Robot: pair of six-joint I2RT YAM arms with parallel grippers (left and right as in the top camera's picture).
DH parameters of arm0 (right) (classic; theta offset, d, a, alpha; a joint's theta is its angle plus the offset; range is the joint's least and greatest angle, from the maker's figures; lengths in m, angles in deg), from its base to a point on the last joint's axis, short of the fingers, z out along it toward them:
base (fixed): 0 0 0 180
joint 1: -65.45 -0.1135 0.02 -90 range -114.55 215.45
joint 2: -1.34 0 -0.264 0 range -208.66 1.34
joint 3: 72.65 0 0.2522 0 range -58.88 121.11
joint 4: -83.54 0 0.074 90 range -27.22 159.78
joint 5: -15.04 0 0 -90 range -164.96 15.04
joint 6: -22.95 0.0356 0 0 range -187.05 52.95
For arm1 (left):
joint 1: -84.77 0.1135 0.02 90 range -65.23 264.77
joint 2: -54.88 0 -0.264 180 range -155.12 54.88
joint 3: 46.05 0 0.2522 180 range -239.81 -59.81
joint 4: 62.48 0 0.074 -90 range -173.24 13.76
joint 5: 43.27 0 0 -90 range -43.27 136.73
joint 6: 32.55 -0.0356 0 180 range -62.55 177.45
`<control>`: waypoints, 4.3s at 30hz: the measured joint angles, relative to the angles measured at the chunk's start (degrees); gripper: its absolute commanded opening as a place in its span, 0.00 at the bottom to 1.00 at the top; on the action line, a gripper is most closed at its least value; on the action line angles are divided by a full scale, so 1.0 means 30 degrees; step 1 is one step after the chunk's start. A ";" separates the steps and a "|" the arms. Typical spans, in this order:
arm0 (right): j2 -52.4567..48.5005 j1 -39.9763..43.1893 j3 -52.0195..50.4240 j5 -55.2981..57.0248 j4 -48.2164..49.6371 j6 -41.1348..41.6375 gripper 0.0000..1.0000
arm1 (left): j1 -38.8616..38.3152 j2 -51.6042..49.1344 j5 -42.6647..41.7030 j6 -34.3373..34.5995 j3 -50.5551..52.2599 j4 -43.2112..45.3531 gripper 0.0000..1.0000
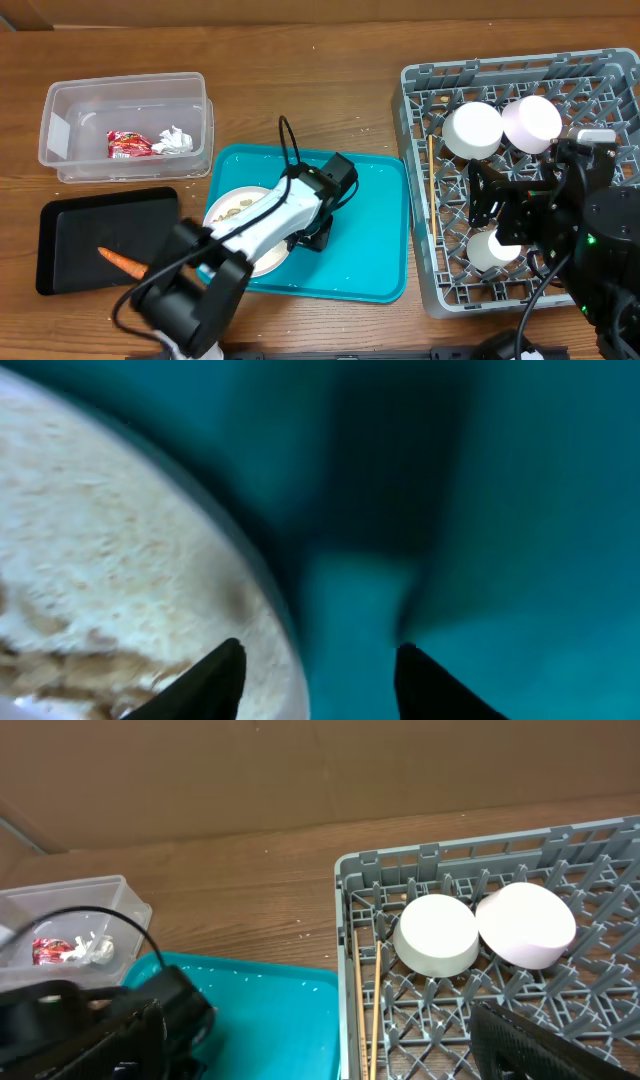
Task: Sort waste into correct bins and load items into the dishwasher
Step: 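Grasp the white plate with the left gripper and carry it left, then tip the plate over the black tray to dump the food scraps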
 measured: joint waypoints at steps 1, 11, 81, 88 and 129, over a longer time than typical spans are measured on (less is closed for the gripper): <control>0.0007 0.0000 0.0000 0.0000 -0.0022 0.0007 1.00 | 0.0000 -0.0313 -0.0058 -0.0015 -0.0036 -0.0015 0.37; 0.0000 0.0000 0.0000 -0.0007 0.0000 0.0007 1.00 | -0.0087 -0.0503 0.0328 -0.0168 -0.0153 -0.0131 0.04; 0.0000 0.0000 0.0000 -0.0022 -0.0007 0.0007 1.00 | 2.1281 1.3289 -0.6929 0.0299 0.3395 0.4539 0.04; 0.0000 0.0000 0.0000 -0.0022 -0.0007 0.0000 1.00 | 2.2797 1.3770 -1.0207 -0.0918 0.3395 0.4816 0.04; 0.0000 0.0000 0.0000 -0.0022 0.0000 0.0000 1.00 | 2.8560 1.4943 -2.2972 -1.0244 0.4080 0.2470 0.04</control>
